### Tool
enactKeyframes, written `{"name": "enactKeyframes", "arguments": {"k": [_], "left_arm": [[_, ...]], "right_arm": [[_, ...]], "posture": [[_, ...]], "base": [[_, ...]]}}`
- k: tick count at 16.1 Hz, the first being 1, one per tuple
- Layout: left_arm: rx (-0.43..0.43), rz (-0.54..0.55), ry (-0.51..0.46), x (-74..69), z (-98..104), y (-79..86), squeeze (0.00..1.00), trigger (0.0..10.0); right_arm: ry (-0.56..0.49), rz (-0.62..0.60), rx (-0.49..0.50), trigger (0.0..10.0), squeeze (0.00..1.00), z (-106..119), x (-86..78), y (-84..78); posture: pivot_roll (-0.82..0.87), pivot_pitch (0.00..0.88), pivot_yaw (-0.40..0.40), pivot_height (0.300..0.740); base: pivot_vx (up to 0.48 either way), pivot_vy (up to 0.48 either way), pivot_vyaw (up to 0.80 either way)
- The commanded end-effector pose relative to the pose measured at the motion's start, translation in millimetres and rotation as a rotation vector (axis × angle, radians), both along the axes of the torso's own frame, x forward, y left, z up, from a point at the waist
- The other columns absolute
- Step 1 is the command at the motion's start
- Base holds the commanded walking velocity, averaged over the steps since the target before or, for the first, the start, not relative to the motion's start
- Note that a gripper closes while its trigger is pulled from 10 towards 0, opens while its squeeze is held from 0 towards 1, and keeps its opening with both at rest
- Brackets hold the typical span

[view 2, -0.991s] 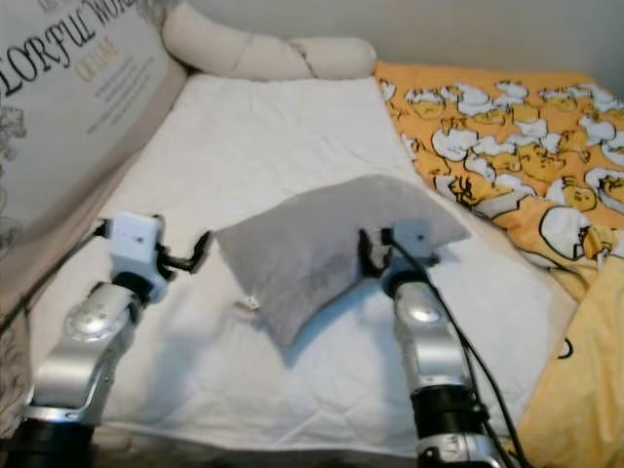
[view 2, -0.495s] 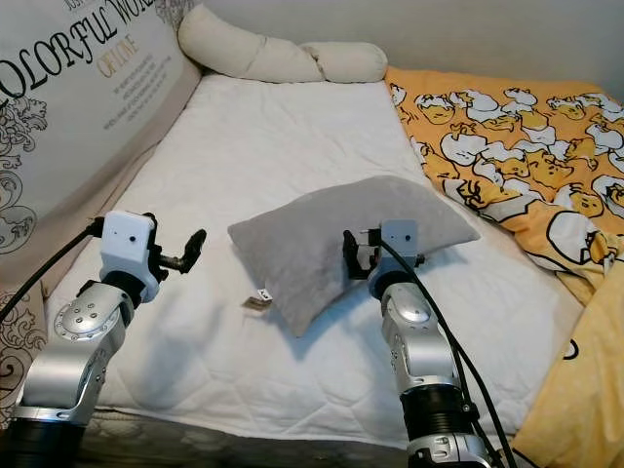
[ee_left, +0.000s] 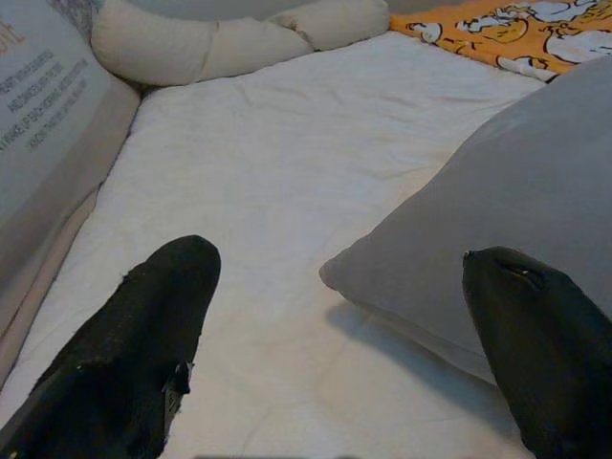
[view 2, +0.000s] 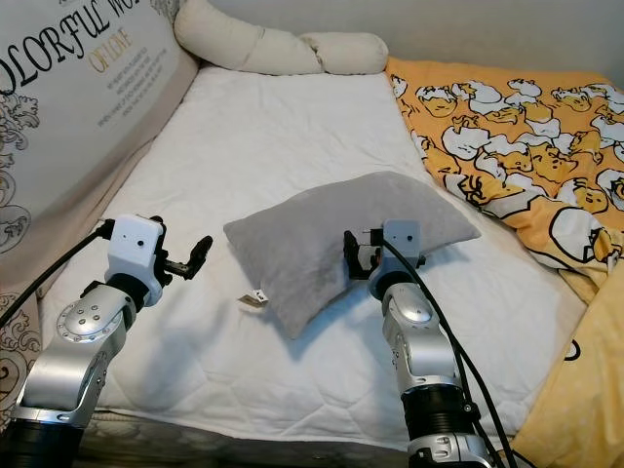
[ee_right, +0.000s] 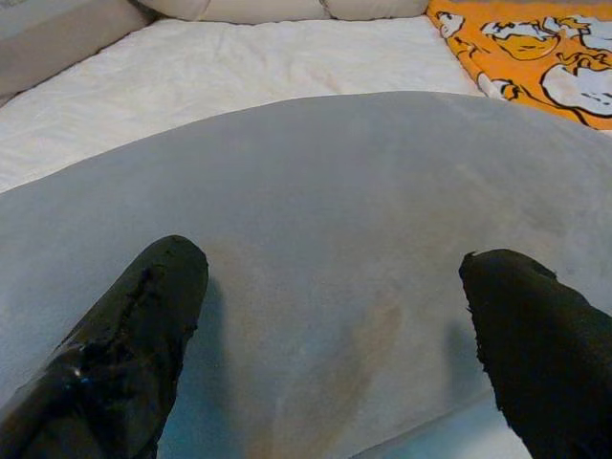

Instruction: Clean up the room

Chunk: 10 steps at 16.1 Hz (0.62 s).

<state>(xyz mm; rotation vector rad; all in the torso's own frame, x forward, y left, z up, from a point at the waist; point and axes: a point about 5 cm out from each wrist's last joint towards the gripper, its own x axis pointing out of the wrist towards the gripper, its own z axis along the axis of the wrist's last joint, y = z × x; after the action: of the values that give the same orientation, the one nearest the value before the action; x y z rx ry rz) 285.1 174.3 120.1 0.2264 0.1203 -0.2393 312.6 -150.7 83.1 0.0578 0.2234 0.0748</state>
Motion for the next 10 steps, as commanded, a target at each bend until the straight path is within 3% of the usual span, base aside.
{"name": "enactKeyframes", "arguments": {"k": [1,8,9,10], "left_arm": [[0.009,-0.009,-0.001,-0.9,2,-1.5,0.00,10.0],[0.009,-0.009,-0.001,-0.9,2,-1.5,0.00,10.0],[0.025,-0.045,0.012,-3.2,1,-3.0,0.00,10.0],[0.077,-0.249,0.071,-12.1,-6,-11.3,0.00,10.0]], "right_arm": [[-0.011,-0.009,0.011,10.0,1.00,4,0.7,-2.5],[-0.011,-0.009,0.011,10.0,1.00,4,0.7,-2.5],[0.000,-0.018,0.009,10.0,1.00,4,0.9,-4.8],[0.107,-0.119,0.102,10.0,1.00,-9,2.7,-29.3]], "posture": [[0.08,0.000,-0.010,0.740],[0.08,0.000,-0.010,0.740],[0.08,0.000,-0.002,0.740],[0.07,0.000,0.013,0.740]], "base": [[0.000,0.000,0.00],[0.000,0.000,0.00],[0.000,0.000,0.00],[0.000,0.000,0.00]]}}
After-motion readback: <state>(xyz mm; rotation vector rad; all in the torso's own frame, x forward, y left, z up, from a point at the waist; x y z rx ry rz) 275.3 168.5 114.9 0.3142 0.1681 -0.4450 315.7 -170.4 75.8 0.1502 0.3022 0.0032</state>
